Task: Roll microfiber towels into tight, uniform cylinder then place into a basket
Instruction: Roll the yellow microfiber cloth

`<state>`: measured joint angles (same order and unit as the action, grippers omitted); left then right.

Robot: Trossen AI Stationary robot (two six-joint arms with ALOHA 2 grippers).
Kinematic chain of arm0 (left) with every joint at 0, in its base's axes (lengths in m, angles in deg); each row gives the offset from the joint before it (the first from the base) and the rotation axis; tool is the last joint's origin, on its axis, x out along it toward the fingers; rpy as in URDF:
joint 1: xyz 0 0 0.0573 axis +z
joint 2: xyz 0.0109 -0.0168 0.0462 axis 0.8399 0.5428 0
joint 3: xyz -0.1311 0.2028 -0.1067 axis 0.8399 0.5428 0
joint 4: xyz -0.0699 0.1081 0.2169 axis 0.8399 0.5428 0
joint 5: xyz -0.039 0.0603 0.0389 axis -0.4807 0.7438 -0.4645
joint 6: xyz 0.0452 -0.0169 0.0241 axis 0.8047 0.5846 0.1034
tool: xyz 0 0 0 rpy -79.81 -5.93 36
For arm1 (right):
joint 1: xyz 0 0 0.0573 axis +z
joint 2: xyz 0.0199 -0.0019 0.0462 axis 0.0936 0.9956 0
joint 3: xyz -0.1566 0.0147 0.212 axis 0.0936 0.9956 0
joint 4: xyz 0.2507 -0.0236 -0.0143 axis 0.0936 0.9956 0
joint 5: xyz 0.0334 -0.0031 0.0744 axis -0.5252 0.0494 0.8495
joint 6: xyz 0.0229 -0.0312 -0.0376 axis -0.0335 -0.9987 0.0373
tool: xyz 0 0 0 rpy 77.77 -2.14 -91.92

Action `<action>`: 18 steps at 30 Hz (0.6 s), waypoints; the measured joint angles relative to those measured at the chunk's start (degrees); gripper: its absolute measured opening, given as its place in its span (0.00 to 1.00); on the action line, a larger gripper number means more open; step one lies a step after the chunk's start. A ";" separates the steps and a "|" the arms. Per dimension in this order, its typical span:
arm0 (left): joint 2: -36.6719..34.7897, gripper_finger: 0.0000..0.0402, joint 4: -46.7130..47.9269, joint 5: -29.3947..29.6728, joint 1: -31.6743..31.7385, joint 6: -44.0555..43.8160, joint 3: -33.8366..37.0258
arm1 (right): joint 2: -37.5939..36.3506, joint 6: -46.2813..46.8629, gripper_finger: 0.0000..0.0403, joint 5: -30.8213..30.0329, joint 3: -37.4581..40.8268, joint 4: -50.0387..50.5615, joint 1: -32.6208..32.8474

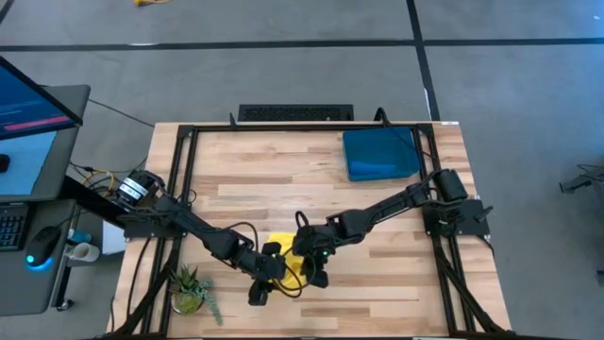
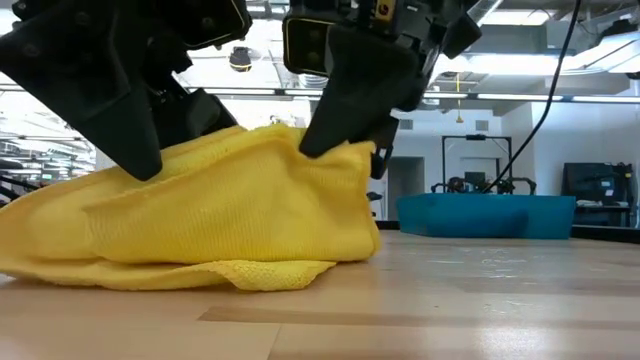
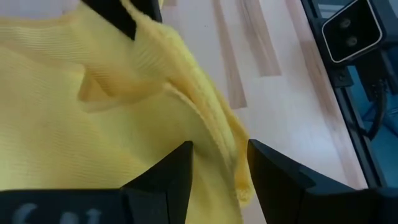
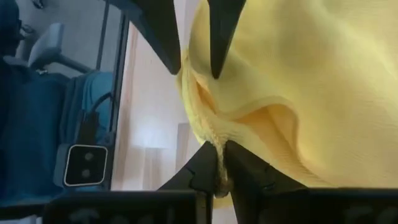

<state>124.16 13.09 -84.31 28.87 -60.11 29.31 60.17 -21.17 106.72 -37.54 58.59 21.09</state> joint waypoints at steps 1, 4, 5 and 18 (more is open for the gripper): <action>0.00 0.36 0.00 0.14 -0.01 -0.04 0.00 | 0.00 0.00 0.15 -0.14 0.00 -0.25 -0.02; -0.01 0.36 0.00 0.44 -0.02 -1.08 0.00 | 0.00 0.00 0.19 -1.32 0.00 -0.16 -0.01; 0.00 0.36 0.00 0.44 -0.02 -1.10 0.00 | 0.00 0.00 0.21 -1.67 0.00 -0.17 0.00; 0.02 0.36 1.73 4.79 -0.26 -1.10 0.07 | -3.02 -2.46 0.41 2.91 0.04 7.93 -1.58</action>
<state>124.18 14.82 -79.53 28.62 -61.20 29.37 57.15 -23.63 109.64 -37.50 66.51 19.51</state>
